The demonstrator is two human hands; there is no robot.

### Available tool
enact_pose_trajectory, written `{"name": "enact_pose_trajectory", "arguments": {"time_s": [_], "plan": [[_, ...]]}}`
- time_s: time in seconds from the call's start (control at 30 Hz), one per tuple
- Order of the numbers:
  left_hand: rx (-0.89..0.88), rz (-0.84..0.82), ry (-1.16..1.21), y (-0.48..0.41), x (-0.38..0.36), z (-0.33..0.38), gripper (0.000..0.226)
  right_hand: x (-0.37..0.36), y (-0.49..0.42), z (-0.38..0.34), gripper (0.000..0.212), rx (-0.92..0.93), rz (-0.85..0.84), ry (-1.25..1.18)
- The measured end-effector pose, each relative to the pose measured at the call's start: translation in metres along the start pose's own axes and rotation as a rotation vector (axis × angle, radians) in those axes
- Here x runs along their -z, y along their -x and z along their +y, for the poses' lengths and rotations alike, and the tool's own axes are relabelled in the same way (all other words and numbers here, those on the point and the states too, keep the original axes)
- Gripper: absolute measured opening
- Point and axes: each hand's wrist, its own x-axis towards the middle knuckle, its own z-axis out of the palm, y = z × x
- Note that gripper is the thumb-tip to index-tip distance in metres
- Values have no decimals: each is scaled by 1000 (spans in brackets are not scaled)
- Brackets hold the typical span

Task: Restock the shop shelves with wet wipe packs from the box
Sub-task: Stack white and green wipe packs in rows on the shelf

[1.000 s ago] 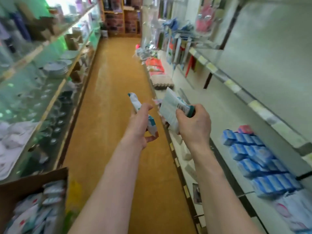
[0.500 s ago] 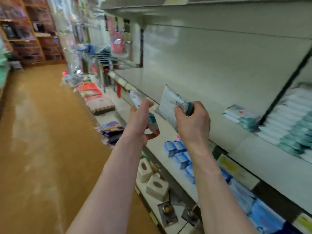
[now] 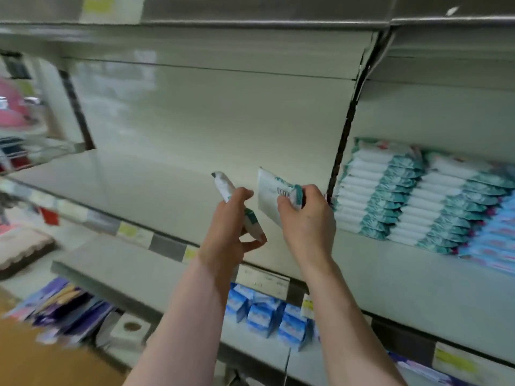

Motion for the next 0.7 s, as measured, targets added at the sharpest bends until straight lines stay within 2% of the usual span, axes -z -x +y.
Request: {"name": "enact_pose_trajectory", "arguments": {"time_s": [0.2, 0.33, 0.47, 0.57, 0.7], "plan": [[71, -232, -42, -42, 7, 14, 13, -28, -15, -8, 21, 12, 157, 239], [132, -365, -2, -69, 12, 19, 24, -46, -30, -10, 21, 23, 274, 311], [198, -469, 69, -94, 10, 22, 23, -61, -46, -8, 17, 112, 370, 359], [242, -552, 119, -109, 4, 22, 26, -71, -56, -2, 13, 217, 365, 435], [272, -709, 178, -127, 1, 23, 44, -73, -66, 1, 17, 321, 262, 458]]}}
